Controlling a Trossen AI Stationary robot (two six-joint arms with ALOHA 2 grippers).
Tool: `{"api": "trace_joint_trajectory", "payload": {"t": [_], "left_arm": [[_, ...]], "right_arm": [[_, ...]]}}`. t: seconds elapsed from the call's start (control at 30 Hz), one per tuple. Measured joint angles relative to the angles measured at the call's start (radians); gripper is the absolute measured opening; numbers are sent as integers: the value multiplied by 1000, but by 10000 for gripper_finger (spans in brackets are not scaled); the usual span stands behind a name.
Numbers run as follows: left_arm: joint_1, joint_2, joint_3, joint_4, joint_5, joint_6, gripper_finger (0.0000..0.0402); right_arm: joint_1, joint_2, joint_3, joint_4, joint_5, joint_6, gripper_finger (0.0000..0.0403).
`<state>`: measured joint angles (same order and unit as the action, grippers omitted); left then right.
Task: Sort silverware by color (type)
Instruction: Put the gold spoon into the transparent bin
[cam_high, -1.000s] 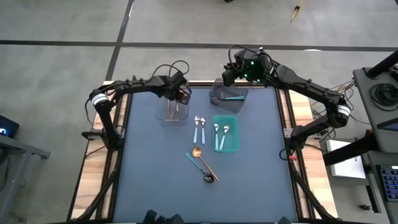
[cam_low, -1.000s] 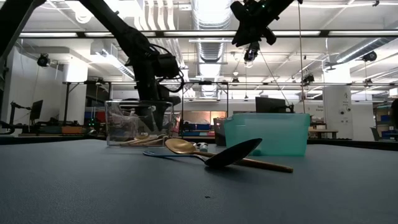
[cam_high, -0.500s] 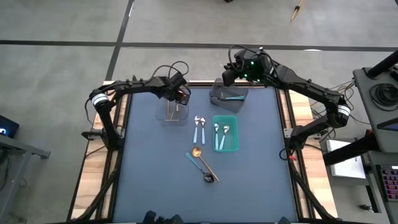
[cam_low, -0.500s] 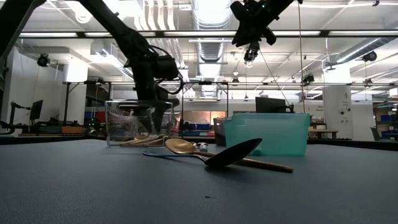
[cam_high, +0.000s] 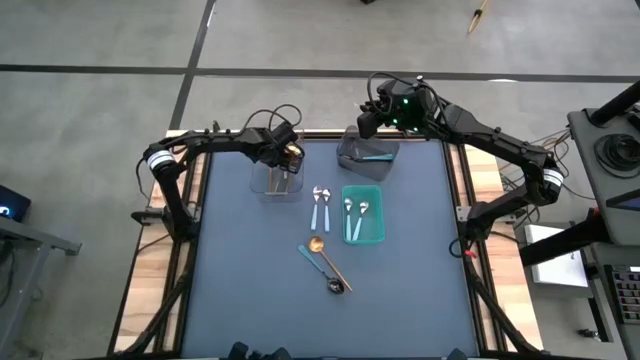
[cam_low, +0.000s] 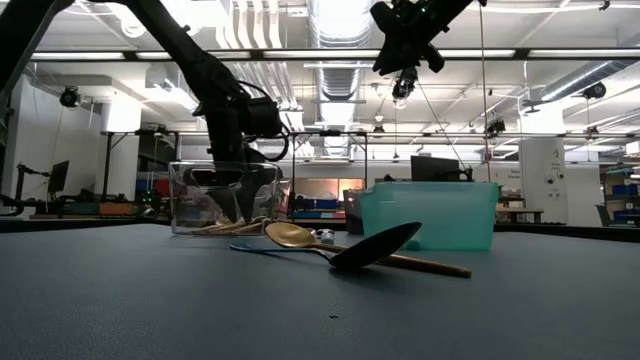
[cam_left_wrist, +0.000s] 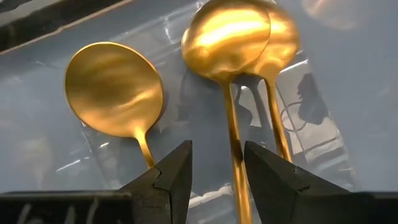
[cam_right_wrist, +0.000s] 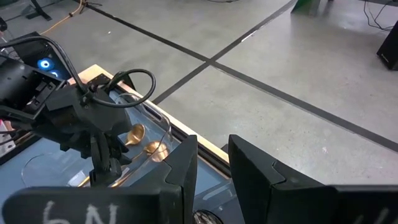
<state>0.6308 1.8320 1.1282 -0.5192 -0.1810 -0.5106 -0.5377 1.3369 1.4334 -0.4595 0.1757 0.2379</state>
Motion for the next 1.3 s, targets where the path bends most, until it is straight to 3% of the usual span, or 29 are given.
{"api": "trace_joint_trajectory", "payload": {"t": [0.43, 0.77, 1.07, 1.3], "left_arm": [[-1, -3, -50, 48, -20, -7, 126], [-5, -2, -43, 49, -19, -9, 82], [-9, -2, -42, 48, -15, -15, 73], [-9, -2, -41, 50, -23, -52, 7]], "right_arm": [[0, 0, 0, 0, 0, -2, 82], [0, 0, 0, 0, 0, -2, 82], [0, 0, 0, 1, 8, -6, 82], [0, 0, 0, 3, 8, -6, 82]]}}
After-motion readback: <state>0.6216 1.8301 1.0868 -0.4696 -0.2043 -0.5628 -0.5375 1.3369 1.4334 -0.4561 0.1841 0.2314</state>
